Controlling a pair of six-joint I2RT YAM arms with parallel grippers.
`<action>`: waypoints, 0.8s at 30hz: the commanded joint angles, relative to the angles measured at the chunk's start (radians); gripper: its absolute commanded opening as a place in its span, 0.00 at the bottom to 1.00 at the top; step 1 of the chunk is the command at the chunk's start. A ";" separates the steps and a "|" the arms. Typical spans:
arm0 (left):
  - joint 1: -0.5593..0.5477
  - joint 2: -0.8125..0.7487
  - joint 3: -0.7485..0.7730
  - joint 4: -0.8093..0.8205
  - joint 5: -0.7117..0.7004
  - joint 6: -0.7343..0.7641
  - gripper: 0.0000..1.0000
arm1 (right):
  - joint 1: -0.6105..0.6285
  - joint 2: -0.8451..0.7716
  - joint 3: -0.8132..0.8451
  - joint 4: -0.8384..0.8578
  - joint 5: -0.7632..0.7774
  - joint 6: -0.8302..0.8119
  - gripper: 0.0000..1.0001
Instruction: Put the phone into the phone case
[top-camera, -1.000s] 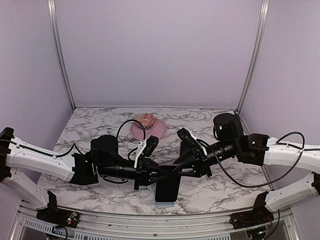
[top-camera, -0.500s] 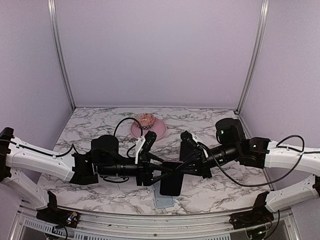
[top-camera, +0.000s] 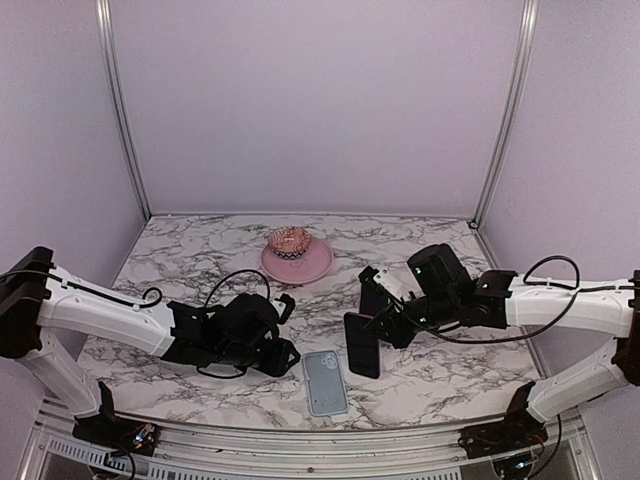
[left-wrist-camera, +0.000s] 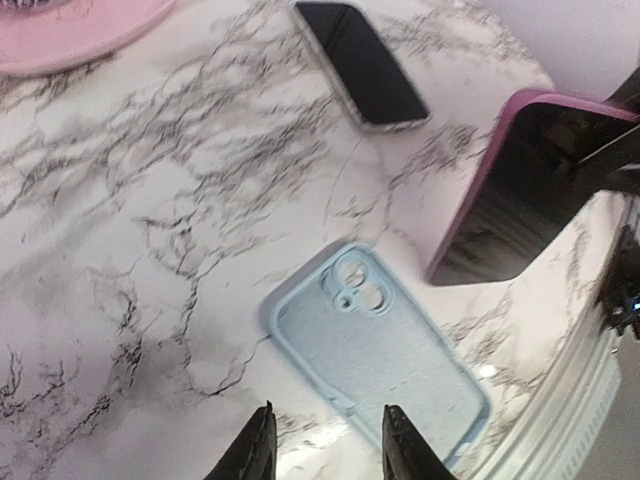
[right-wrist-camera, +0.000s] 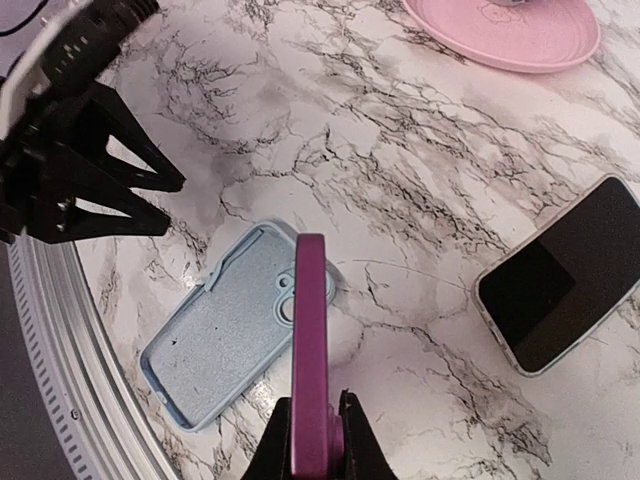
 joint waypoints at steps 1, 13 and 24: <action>0.028 0.129 0.039 -0.125 0.076 -0.040 0.33 | -0.003 0.019 0.000 0.001 -0.047 0.069 0.00; 0.037 0.333 0.186 -0.118 0.142 0.063 0.31 | -0.003 -0.013 -0.055 0.079 -0.055 0.142 0.00; 0.057 0.284 0.186 -0.091 0.142 0.116 0.31 | -0.005 -0.058 -0.056 0.070 -0.065 0.134 0.00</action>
